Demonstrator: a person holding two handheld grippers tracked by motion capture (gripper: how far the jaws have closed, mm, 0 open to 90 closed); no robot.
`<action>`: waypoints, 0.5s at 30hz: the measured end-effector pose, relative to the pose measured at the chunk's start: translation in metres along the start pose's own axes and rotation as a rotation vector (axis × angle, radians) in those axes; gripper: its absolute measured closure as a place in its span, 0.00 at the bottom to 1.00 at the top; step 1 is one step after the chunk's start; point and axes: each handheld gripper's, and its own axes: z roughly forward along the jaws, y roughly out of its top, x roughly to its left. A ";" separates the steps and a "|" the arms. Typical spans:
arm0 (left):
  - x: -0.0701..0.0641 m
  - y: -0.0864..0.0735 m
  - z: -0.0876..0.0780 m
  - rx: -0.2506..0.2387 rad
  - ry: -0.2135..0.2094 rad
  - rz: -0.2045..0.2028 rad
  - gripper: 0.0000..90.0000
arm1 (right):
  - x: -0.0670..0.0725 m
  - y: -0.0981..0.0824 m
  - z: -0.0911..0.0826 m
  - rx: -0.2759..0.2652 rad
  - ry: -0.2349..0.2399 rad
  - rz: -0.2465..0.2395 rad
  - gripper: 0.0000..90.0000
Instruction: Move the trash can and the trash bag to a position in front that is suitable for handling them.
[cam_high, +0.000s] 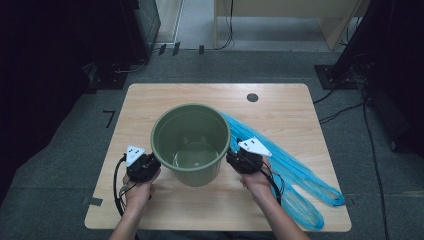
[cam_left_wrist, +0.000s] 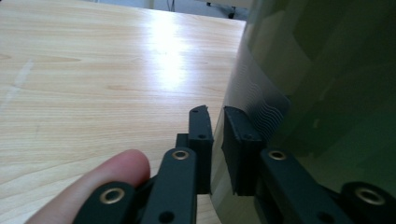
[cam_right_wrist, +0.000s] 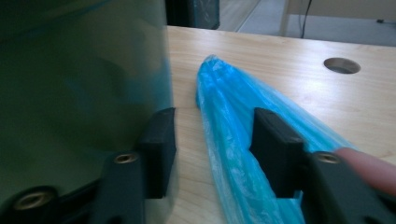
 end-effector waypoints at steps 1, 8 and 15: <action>0.000 0.000 0.000 0.001 -0.002 -0.005 0.91 | -0.001 -0.001 -0.001 -0.001 0.008 0.016 0.66; -0.007 -0.002 -0.002 0.006 -0.022 0.004 0.98 | 0.000 -0.005 -0.008 0.007 0.029 0.001 0.73; -0.006 -0.002 -0.001 0.004 0.000 -0.016 0.89 | -0.010 -0.006 -0.013 0.013 0.040 0.017 0.65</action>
